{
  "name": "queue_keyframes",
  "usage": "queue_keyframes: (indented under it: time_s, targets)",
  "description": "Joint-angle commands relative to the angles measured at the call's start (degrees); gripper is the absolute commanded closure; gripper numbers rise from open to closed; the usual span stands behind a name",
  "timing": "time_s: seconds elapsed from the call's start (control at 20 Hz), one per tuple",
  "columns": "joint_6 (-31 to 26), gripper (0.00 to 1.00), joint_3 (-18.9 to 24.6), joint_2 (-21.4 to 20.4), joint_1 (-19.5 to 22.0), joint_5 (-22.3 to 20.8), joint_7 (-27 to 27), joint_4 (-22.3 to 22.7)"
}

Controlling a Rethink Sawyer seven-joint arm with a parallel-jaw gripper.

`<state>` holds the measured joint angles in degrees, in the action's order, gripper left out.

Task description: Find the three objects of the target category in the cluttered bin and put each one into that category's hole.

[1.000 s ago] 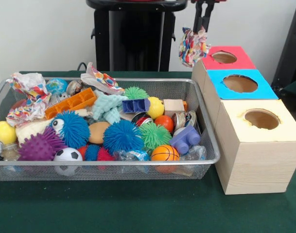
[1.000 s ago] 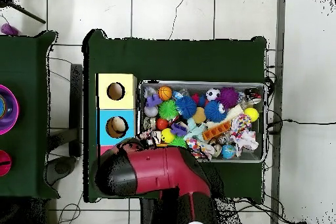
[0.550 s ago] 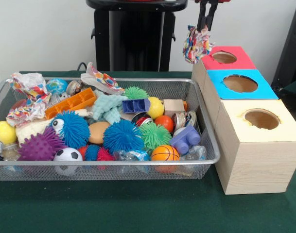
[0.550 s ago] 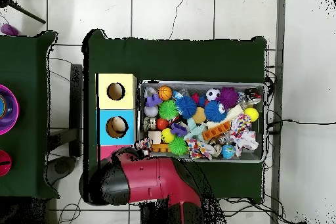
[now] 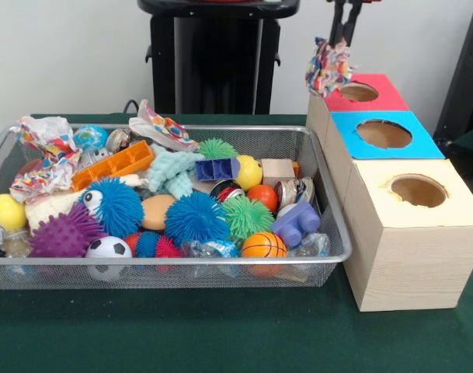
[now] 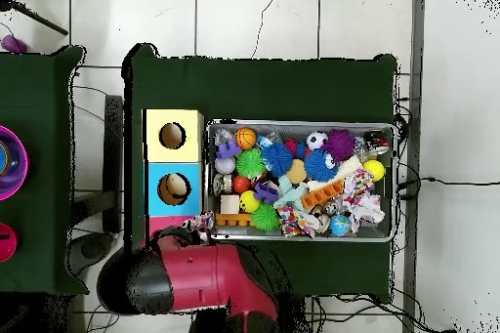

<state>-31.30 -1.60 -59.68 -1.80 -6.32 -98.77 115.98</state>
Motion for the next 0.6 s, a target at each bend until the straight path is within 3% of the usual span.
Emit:
queue_keyframes:
  time_s: [0.05,0.35,0.6]
  targets:
    - [-2.7,1.00,-0.9,2.7,-4.0,5.6,-18.9,0.3]
    - [-0.8,1.00,-1.8,6.9,-7.7,7.8,-19.6,-2.3]
    - [2.3,1.00,-1.1,10.2,-7.3,8.6,-17.2,-3.6]
